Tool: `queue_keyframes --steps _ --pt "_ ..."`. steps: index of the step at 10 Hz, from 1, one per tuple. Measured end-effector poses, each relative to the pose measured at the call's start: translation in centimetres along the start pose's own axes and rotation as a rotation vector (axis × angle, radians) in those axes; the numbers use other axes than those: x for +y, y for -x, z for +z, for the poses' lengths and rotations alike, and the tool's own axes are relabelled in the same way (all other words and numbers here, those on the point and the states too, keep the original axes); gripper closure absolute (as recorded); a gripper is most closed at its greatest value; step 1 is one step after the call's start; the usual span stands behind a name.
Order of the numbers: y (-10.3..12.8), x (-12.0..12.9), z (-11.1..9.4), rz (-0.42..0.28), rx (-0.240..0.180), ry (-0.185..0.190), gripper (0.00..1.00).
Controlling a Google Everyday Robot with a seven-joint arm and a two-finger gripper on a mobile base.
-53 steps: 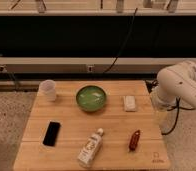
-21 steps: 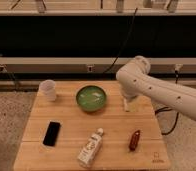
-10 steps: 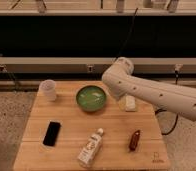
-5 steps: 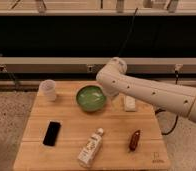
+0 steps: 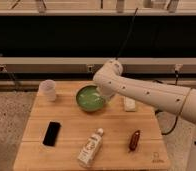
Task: Pick up the ceramic bowl
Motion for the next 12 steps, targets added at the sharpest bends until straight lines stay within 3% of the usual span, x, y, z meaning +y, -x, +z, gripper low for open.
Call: queue_keyframes --steps 12 --pt "2.8 0.3 6.3 -0.139 -0.069 0.034 0.20"
